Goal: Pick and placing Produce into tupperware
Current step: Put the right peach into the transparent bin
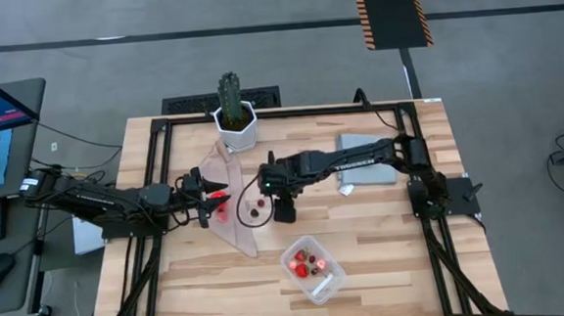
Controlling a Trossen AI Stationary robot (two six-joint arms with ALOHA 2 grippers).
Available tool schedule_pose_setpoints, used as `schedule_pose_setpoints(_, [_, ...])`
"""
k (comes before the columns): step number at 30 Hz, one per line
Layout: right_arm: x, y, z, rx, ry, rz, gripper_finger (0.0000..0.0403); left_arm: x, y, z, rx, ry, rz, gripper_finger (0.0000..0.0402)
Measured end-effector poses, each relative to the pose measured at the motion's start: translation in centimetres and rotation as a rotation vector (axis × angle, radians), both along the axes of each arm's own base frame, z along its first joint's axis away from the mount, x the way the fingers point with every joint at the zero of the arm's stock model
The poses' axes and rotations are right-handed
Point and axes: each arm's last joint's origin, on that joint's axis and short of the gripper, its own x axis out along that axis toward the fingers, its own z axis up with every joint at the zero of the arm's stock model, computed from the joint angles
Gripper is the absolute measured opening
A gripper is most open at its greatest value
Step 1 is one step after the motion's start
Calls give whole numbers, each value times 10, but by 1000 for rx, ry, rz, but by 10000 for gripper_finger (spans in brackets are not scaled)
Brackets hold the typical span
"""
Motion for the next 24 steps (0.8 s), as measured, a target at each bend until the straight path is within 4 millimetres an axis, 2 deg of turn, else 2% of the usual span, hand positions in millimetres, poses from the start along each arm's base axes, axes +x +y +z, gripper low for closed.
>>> schedule_pose_setpoints(9, [2,4,-1,3,-22,-9,204,0,0,0,0,0,0,178])
schedule_pose_setpoints(11, [8,7,-14,3,-11,-2,208,0,0,0,-1,0,0,178])
schedule_pose_setpoints(13, [4,8,-27,2,68,1,212,0,0,0,-1,3,0,178])
schedule_pose_setpoints(16, [13,8,-32,2,20,3,216,0,0,-1,-1,13,0,178])
schedule_pose_setpoints(18, [7,7,-39,-2,96,7,218,0,0,-1,-4,14,1,178])
schedule_pose_setpoints(24, [13,10,-53,-1,91,22,217,0,0,-2,-4,24,8,178])
